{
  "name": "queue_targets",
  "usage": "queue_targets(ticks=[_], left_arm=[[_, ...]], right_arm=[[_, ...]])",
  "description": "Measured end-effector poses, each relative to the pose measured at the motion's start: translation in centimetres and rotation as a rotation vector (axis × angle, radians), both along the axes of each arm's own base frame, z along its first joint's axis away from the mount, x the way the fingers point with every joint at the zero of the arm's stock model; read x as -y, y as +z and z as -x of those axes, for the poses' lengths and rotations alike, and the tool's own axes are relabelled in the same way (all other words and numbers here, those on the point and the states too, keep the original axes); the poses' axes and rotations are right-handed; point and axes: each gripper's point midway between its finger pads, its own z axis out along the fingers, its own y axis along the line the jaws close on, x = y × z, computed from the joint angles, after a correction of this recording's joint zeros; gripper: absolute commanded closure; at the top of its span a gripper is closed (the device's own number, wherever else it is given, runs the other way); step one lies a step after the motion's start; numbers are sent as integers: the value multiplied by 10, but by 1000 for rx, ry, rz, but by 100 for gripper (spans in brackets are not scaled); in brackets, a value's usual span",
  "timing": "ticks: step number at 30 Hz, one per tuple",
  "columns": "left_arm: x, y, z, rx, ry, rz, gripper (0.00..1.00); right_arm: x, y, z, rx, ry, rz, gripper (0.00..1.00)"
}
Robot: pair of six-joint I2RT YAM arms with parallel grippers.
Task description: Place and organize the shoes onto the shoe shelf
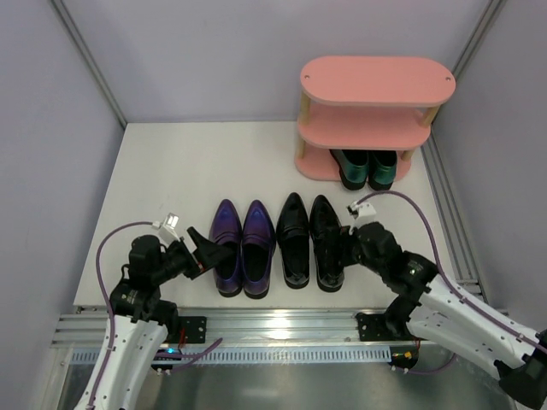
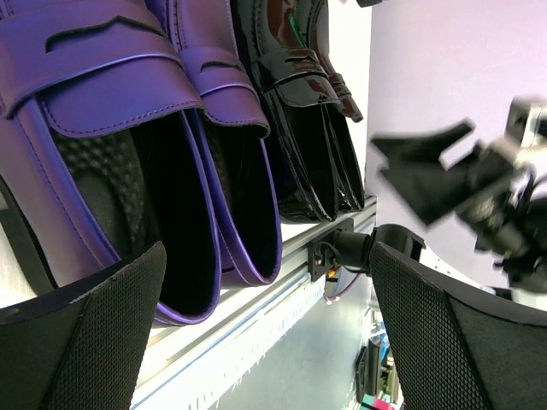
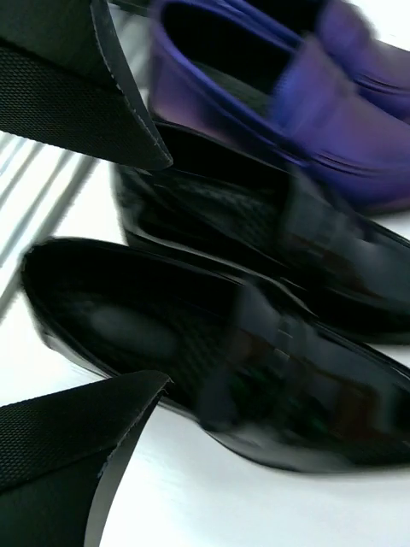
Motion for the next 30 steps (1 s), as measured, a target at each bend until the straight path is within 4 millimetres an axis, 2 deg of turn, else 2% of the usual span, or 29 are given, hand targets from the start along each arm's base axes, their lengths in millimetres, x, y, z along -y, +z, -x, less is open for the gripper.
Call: queue_targets(ticks=[2,4,7,11,16,25,30], left_arm=[[-1,-1,0,-3,5,-5,0],[-2,-2,0,-5,8,-11,0],[-3,-2,-1,-1,9,-22,0],[-3,-4,-1,-6,11,-29,0],[-5,-7,1,-19,13,-39,0],[-6,-8,2,-10,11,-50,0],[-6,-9,2,-17,10,-51,0]], right_arm=[[-7,-9,32,-29,61,-18,0],[-11,-13,53,-47,94,-24,0],[-15,-18,71,-61,104,-7,0],[-16,-22,73,-42,41,50,0],[-12,-26,69,-34,-165,138,0],[22,-29,83,49,-316,226,2],[28,-18,81,68,-361,212,2]])
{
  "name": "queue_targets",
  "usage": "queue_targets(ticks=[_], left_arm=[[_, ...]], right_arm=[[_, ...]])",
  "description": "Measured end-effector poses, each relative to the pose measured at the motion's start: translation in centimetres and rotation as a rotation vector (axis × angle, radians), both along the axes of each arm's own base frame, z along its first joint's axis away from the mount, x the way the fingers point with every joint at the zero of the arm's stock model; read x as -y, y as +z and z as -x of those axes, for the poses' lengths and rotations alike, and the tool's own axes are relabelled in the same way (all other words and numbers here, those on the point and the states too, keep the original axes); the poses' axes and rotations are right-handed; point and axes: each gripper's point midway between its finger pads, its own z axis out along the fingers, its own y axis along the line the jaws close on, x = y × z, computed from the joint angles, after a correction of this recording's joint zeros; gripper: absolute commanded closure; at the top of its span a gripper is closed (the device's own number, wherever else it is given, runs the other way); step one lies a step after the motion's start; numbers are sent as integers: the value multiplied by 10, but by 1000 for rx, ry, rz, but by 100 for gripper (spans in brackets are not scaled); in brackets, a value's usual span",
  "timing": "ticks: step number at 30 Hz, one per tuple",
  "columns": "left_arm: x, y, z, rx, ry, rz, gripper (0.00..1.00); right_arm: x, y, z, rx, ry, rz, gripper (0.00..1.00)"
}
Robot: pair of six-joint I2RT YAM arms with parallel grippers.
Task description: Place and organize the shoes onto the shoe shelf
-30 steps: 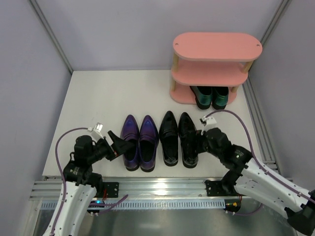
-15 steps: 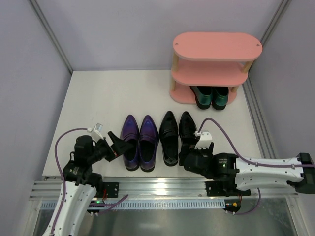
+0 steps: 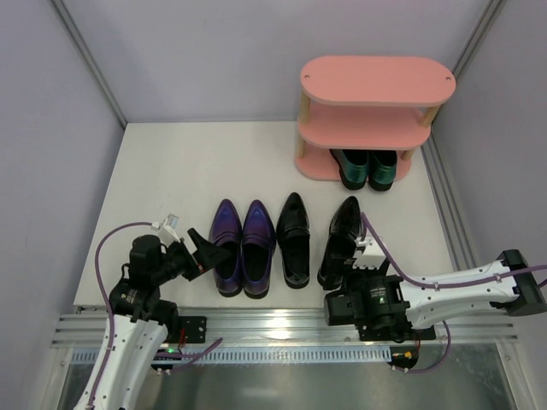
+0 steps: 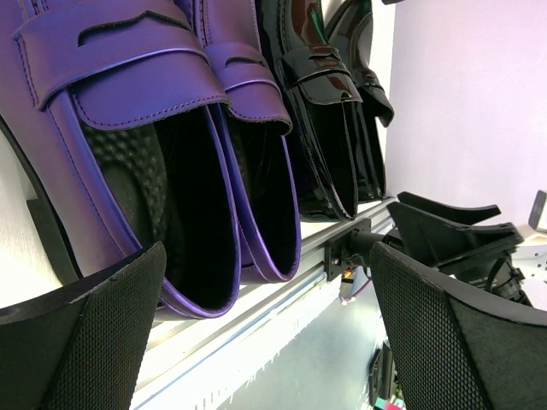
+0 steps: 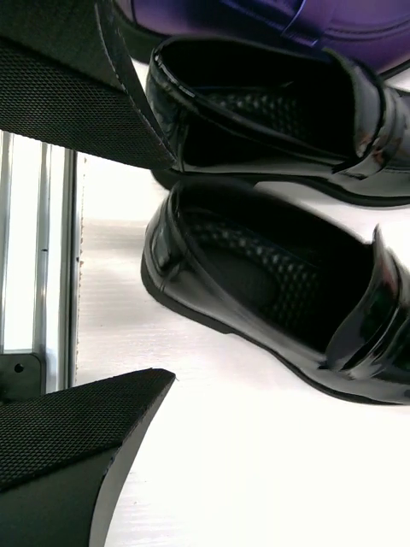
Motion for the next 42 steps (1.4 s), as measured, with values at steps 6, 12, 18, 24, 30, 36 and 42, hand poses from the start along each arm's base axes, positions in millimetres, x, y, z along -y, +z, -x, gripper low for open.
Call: queue_targets(ticks=[6,12,18,24,30,36,42], left_arm=[[0,0,0,0,0,1,0],[0,0,0,1,0,2,0],[0,3,1,14,1,6,0],[1,5,1,23,3,15,0],[1,3,1,22,5,24,0],[1,2,1,25,4,28,0],[2,1,2,27,2,32,0]], right_arm=[[7,13,-4,24,-18,-57,2],[-4,3,1,-7,-1,-67,2],[-17,-25,8,-60,-12,-100,2],[-13,-62,8,-75,-97,-156,2],[-20,-81,-3,-69,-182,-169,2],[-23,-99,-18,-79,-229,-162,2],[-25,-98,-37,-56,-255,-164,3]])
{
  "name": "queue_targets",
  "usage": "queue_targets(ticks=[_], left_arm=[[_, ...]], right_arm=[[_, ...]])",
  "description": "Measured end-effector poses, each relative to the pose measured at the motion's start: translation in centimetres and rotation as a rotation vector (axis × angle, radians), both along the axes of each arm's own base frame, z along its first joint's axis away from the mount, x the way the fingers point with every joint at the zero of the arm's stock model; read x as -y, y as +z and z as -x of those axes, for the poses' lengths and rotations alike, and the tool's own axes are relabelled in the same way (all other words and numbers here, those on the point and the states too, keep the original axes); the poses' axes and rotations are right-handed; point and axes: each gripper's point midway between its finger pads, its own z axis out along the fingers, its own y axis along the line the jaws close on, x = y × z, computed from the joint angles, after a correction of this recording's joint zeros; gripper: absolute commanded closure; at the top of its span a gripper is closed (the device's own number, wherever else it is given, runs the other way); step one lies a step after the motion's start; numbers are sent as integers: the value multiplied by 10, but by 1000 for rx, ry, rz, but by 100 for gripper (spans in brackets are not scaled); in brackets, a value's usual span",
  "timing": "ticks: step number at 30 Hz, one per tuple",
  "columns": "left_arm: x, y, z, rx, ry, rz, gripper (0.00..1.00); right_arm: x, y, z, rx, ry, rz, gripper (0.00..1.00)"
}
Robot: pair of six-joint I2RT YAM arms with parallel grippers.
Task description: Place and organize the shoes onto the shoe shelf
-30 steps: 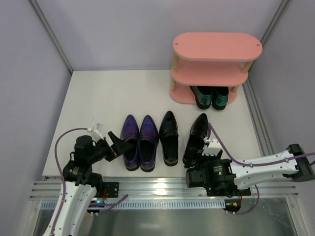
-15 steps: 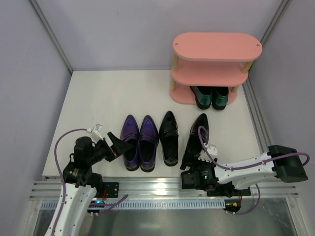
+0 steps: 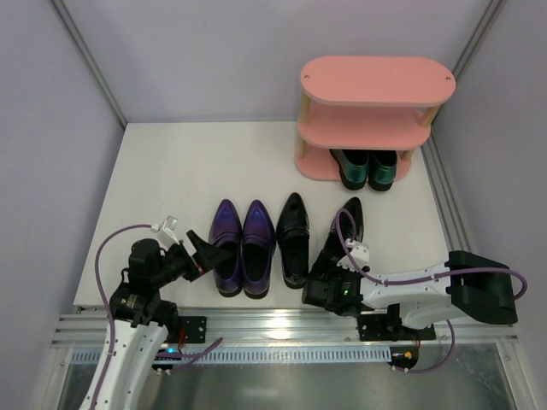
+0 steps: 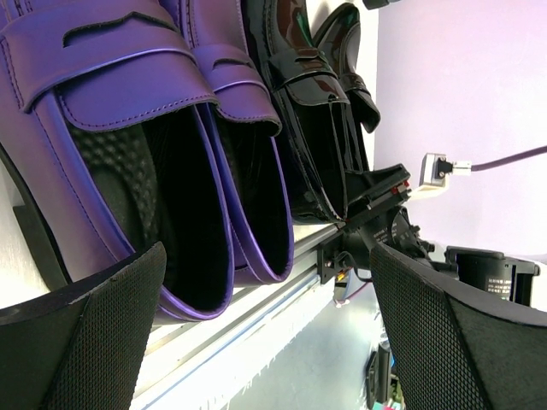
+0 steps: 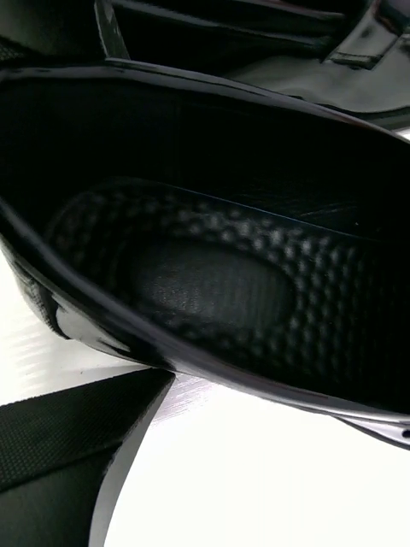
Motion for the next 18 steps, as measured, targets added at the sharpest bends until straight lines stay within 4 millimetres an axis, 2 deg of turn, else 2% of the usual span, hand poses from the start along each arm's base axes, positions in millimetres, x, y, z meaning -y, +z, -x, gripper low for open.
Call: queue_targets(ticks=[4,5,6,8,9,12,18], left_arm=[[0,2,0,8,0,3,0],[0,2,0,9,1,4,0],[0,2,0,12,1,4,0],[0,2,0,12,1,4,0],[0,2,0,12,1,4,0],[0,2,0,12,0,5,0],[0,1,0,15,1,5,0]], right_arm=[[3,0,-5,-12,-38,0,19],[5,1,-6,-15,-49,-1,26],[6,1,-6,-19,-58,-4,42],[9,2,-6,-28,-69,-13,65],[11,2,-5,-32,-68,-14,82],[14,3,-3,-40,-39,-14,95],[22,7,3,-89,15,54,96]])
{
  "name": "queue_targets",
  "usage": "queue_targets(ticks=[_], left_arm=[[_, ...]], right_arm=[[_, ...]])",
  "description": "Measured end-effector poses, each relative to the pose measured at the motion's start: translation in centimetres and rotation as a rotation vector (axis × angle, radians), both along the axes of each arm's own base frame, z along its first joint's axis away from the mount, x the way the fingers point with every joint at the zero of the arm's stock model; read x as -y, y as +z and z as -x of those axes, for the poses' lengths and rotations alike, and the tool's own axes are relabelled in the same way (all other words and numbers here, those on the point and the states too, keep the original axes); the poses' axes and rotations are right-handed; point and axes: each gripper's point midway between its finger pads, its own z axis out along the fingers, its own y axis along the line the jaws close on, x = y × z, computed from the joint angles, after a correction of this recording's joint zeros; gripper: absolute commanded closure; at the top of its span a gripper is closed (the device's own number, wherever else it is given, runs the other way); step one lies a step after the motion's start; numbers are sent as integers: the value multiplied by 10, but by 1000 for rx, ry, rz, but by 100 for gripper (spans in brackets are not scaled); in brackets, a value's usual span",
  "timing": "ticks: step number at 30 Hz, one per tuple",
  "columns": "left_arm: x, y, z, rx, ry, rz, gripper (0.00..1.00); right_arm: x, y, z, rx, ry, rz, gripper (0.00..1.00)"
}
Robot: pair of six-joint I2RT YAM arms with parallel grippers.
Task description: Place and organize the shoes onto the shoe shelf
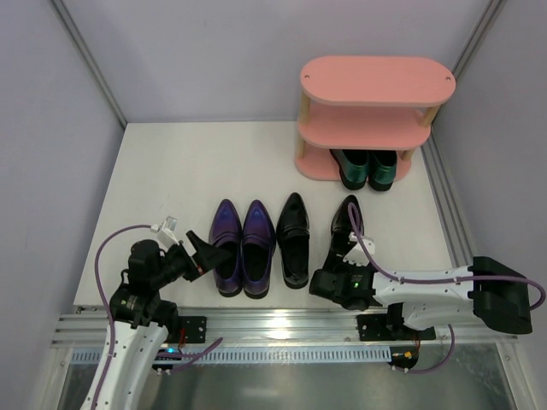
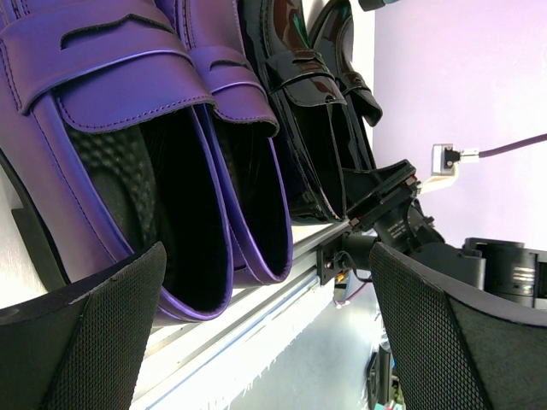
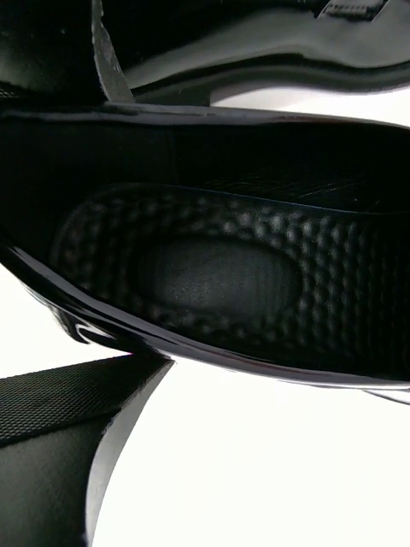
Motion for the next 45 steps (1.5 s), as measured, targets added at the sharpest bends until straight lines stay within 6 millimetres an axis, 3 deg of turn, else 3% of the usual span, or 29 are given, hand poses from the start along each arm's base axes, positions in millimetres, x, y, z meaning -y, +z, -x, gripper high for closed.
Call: queue_targets(ticks=[8,9,11,12,17,20,25,33,35,37,38,39,41,45], left_arm=[[0,1,0,2,1,2,0],[0,0,-1,2,2,3,0],[0,-1,-1,-3,4,7,0],[0,-1,-1,-7,6,9,0],[1,-3,0,-16,2,17,0],[2,-2,-1,-12,1,18,0],[2,-2,0,-12,-2,20,0],[2,-1,1,-5,-6,23,0],[2,-1,1,-3,-6,23,0],[2,0,1,-2,-6,23,0],[2,0,1,-2,-6,23,0],[2,0,1,-2,-6,23,0],[2,0,1,0,-6,23,0],[2,1,1,6,-6,24,0]], right_arm=[[8,23,13,-117,67,140,96],[9,25,14,-127,72,149,83],[12,25,17,-140,75,164,69],[14,25,18,-145,75,171,55],[22,17,23,-169,72,189,32],[27,12,26,-187,60,205,3],[39,7,29,-213,26,283,0],[42,15,23,-195,-49,316,3],[42,14,20,-195,-59,306,18],[36,10,15,-189,-53,264,52],[33,10,15,-188,-50,244,75],[34,10,14,-187,-39,235,84],[37,13,13,-173,-35,220,96],[37,14,12,-162,-21,195,96]])
